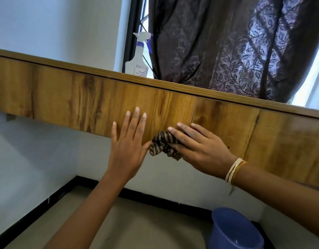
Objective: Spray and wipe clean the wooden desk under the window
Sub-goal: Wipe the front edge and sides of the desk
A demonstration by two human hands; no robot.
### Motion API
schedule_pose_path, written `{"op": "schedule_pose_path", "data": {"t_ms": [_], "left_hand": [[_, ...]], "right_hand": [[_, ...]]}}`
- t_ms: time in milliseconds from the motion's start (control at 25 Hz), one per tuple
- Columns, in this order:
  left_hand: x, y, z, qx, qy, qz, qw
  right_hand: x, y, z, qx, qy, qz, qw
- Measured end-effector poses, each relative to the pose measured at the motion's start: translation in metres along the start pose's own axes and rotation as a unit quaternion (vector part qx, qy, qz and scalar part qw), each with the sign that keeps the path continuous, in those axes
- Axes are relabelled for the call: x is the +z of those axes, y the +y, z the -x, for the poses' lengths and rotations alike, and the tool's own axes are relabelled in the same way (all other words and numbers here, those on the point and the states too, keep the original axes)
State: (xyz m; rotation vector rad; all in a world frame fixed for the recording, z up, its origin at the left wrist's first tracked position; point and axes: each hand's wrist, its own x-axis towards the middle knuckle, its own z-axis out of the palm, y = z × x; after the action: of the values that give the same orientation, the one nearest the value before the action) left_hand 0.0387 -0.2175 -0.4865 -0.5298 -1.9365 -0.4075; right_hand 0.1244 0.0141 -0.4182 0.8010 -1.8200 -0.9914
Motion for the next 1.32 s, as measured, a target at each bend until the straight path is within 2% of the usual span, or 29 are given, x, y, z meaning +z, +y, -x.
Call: {"op": "schedule_pose_path", "data": {"t_ms": [80, 280, 400, 600, 760, 840, 880, 960, 1000, 1040, 1080, 1120, 1200, 1240, 1280, 1320], "left_hand": [[0.000, 0.000, 0.000, 0.005, 0.002, -0.008, 1.000], [0.002, 0.002, 0.000, 0.000, 0.006, -0.016, 1.000], [0.000, 0.004, -0.001, -0.004, 0.003, -0.010, 1.000], [-0.008, 0.021, 0.006, 0.006, -0.006, 0.033, 0.999], [-0.019, 0.030, 0.005, 0.022, 0.019, 0.125, 0.992], [-0.025, 0.034, 0.003, 0.024, 0.024, 0.187, 0.982], [-0.029, 0.037, 0.002, 0.024, 0.016, 0.234, 0.972], [-0.039, 0.046, -0.003, -0.001, -0.023, 0.379, 0.925], [-0.047, 0.049, -0.007, -0.036, -0.054, 0.465, 0.883], [-0.056, 0.051, -0.012, -0.084, -0.085, 0.549, 0.827], [-0.063, 0.051, -0.015, -0.133, -0.112, 0.611, 0.772], [-0.070, 0.047, -0.017, -0.177, -0.128, 0.639, 0.737], [-0.081, 0.032, -0.015, -0.230, -0.140, 0.629, 0.729], [-0.086, 0.023, -0.012, -0.245, -0.144, 0.618, 0.733], [-0.092, 0.015, -0.009, -0.263, -0.147, 0.612, 0.731], [-0.097, 0.007, -0.006, -0.286, -0.147, 0.608, 0.726]], "right_hand": [[-0.007, 0.016, -0.003, 0.027, 0.013, 0.003, 1.000], [-0.033, 0.070, -0.021, 0.166, 0.099, 0.051, 0.980], [-0.022, 0.049, -0.012, 0.171, 0.109, 0.034, 0.979], [-0.003, -0.020, 0.018, 0.135, 0.028, -0.038, 0.990], [-0.009, -0.027, 0.013, 0.179, 0.020, -0.088, 0.980], [-0.017, -0.030, 0.009, 0.226, 0.048, -0.178, 0.957], [-0.024, -0.032, 0.003, 0.258, 0.072, -0.253, 0.930], [-0.043, -0.036, -0.013, 0.328, 0.125, -0.430, 0.832], [-0.053, -0.038, -0.023, 0.360, 0.146, -0.510, 0.767], [-0.061, -0.041, -0.034, 0.390, 0.159, -0.581, 0.697], [-0.067, -0.043, -0.045, 0.413, 0.167, -0.649, 0.617], [-0.075, -0.045, -0.056, 0.422, 0.171, -0.720, 0.524], [-0.083, -0.049, -0.077, 0.418, 0.158, -0.844, 0.297], [-0.083, -0.052, -0.084, 0.422, 0.139, -0.872, 0.206], [-0.084, -0.056, -0.090, 0.422, 0.111, -0.889, 0.138], [-0.084, -0.060, -0.094, 0.416, 0.085, -0.899, 0.106]]}}
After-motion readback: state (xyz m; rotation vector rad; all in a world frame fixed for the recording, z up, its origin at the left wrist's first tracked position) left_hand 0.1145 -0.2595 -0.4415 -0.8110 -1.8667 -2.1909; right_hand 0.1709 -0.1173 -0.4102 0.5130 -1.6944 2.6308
